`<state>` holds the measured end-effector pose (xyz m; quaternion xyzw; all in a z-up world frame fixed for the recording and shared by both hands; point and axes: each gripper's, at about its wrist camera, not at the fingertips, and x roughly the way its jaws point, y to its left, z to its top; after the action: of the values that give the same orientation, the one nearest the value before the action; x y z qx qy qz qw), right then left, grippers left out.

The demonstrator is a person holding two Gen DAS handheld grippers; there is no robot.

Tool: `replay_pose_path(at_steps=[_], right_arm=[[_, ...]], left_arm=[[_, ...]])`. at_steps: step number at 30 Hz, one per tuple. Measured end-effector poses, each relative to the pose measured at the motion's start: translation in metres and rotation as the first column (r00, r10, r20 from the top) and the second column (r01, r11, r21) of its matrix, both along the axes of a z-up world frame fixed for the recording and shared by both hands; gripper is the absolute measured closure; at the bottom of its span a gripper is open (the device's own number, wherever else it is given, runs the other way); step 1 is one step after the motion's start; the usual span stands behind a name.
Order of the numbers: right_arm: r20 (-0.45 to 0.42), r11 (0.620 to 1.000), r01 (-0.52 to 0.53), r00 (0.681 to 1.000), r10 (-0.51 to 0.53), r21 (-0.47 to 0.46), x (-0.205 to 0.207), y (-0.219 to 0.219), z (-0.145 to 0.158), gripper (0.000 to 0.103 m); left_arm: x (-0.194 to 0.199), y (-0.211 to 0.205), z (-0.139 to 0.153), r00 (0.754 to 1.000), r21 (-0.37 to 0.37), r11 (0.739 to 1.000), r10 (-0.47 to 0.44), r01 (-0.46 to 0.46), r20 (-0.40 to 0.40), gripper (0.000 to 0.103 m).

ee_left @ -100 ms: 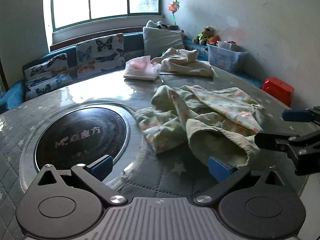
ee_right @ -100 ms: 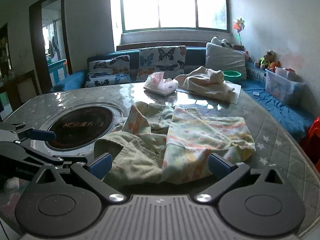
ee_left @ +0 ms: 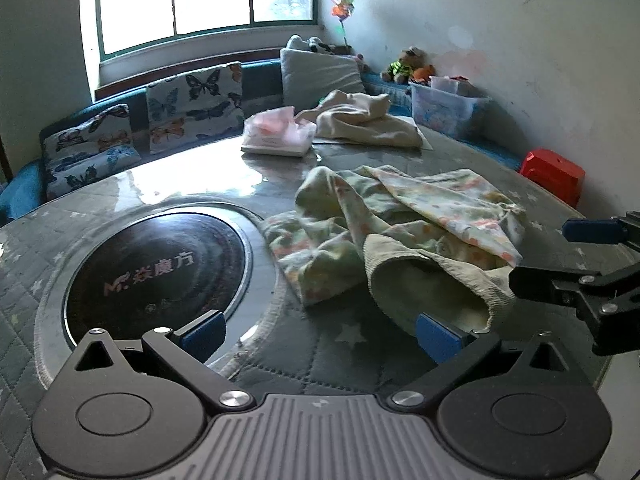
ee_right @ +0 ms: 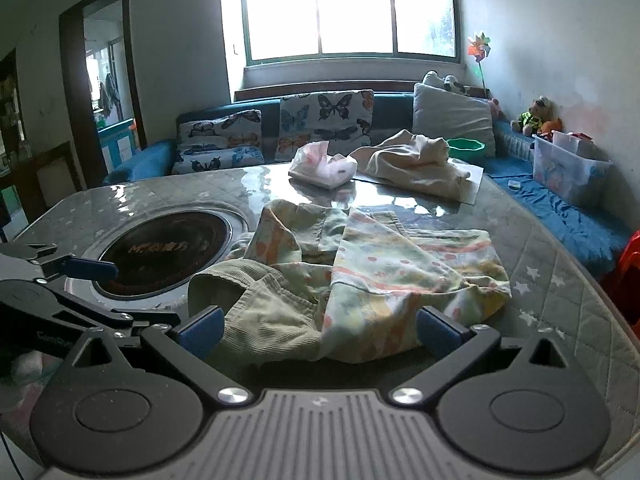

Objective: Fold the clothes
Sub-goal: 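Move both grippers toward the crumpled green striped shirt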

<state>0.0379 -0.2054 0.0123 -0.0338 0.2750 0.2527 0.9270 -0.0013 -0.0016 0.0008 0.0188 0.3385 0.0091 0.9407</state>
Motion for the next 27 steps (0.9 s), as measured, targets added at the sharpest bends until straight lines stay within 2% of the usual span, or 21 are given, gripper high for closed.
replay_pose_path(at_steps=[3, 8, 27], right_arm=[[-0.011, 1.0, 0.002, 1.0, -0.002, 0.001, 0.001, -0.001, -0.003, 0.0], [-0.075, 1.0, 0.013, 0.997, -0.014, -0.01, 0.006, -0.005, -0.004, 0.0], [-0.156, 0.999, 0.013, 0.988, -0.02, -0.044, 0.02, -0.005, -0.014, 0.0]], left_arm=[[0.008, -0.01, -0.001, 0.999, 0.008, 1.0, -0.009, 0.009, -0.039, 0.0], [0.015, -0.009, 0.001, 0.999, -0.014, 1.0, -0.022, 0.022, -0.034, 0.0], [0.043, -0.013, -0.002, 0.994, 0.011, 0.999, -0.03, 0.032, -0.109, 0.0]])
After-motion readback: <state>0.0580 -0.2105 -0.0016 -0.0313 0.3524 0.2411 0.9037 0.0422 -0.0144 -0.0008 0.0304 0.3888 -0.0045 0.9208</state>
